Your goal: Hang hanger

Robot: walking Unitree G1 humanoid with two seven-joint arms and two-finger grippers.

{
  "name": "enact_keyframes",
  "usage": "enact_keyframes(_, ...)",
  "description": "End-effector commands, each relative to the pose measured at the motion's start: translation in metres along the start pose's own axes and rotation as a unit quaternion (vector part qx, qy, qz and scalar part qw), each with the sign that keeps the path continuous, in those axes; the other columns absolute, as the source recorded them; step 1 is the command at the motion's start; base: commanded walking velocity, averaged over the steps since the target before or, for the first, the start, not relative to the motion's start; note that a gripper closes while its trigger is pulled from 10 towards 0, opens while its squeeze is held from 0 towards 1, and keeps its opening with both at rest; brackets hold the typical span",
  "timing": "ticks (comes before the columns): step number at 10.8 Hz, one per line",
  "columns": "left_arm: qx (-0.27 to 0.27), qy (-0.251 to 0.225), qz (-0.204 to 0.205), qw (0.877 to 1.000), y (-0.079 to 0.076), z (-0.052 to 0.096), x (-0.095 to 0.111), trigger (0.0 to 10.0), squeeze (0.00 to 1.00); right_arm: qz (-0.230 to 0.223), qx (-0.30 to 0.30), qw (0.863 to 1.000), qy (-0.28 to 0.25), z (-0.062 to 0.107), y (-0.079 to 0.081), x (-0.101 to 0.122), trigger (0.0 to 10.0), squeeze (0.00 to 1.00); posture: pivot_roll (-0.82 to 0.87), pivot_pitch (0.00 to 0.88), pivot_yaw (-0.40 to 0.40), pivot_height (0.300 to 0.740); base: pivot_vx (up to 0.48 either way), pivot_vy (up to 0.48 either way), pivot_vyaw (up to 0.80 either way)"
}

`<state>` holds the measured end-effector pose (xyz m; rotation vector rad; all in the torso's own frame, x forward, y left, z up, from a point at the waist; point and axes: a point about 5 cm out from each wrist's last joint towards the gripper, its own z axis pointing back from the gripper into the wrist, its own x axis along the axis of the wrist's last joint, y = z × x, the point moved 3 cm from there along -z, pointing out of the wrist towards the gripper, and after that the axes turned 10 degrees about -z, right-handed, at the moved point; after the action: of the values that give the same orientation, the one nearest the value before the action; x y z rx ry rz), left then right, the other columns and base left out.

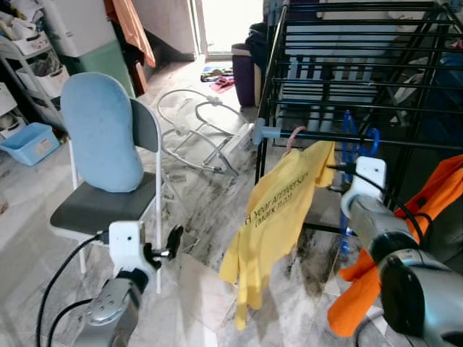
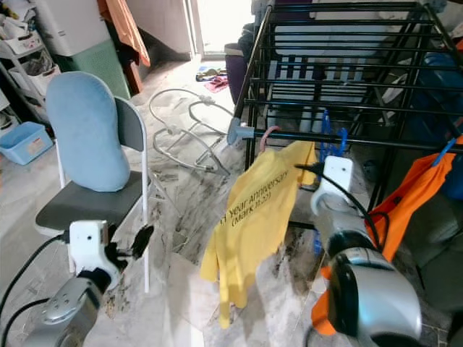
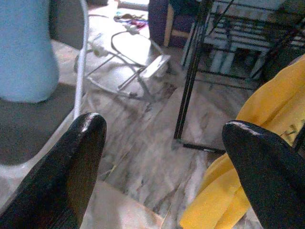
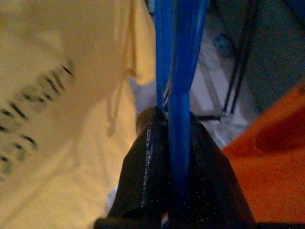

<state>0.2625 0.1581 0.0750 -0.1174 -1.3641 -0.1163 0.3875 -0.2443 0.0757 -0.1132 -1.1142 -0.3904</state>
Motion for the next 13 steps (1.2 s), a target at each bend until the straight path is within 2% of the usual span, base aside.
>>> enact_keyframes(1, -0.003, -0.009, -0.006, 1.000, -0.001, -0.002, 0.003, 10.0, 0.00, -0.001, -0.017, 1.000, 0.006, 0.001, -0.012, -0.009, 10.0, 0.00, 0.02, 0.000, 0.087, 0.740, 0.000, 0.000, 0.00)
enact_keyframes(3, -0.009, -0.013, -0.012, 1.000, -0.006, -0.008, 0.005, 10.0, 0.00, -0.004, -0.041, 0.999, -0.020, 0.003, -0.031, -0.013, 10.0, 0.00, -0.03, 0.000, 0.092, 0.740, 0.000, 0.000, 0.00)
enact_keyframes(5, -0.006, -0.031, -0.017, 0.999, -0.008, -0.012, 0.010, 10.0, 0.00, -0.004, -0.042, 0.999, -0.032, 0.011, -0.040, -0.024, 10.0, 0.00, -0.07, 0.000, 0.094, 0.740, 0.000, 0.000, 0.00)
enact_keyframes(7, -0.008, -0.041, -0.014, 0.999, -0.010, -0.011, 0.013, 10.0, 0.00, 0.003, -0.016, 0.999, -0.036, 0.023, -0.031, -0.036, 10.0, 0.00, -0.08, 0.000, 0.092, 0.740, 0.000, 0.000, 0.00)
enact_keyframes(9, -0.017, -0.049, -0.013, 0.999, -0.014, -0.012, 0.015, 10.0, 0.00, 0.012, 0.005, 0.999, -0.046, 0.035, -0.021, -0.045, 10.0, 0.00, -0.09, 0.000, 0.094, 0.740, 0.287, 0.000, 0.00)
enact_keyframes(12, -0.016, -0.054, -0.015, 0.998, -0.014, -0.012, 0.016, 10.0, 0.00, 0.010, 0.009, 0.998, -0.060, 0.041, -0.018, -0.037, 10.0, 0.00, -0.08, 0.000, 0.090, 0.740, 0.352, 0.000, 0.00)
enact_keyframes(13, -0.012, -0.054, -0.014, 0.998, -0.012, -0.010, 0.016, 10.0, 0.00, 0.012, 0.013, 0.998, -0.066, 0.052, -0.021, -0.037, 10.0, 0.00, -0.08, 0.000, 0.087, 0.740, 0.352, 0.000, 0.00)
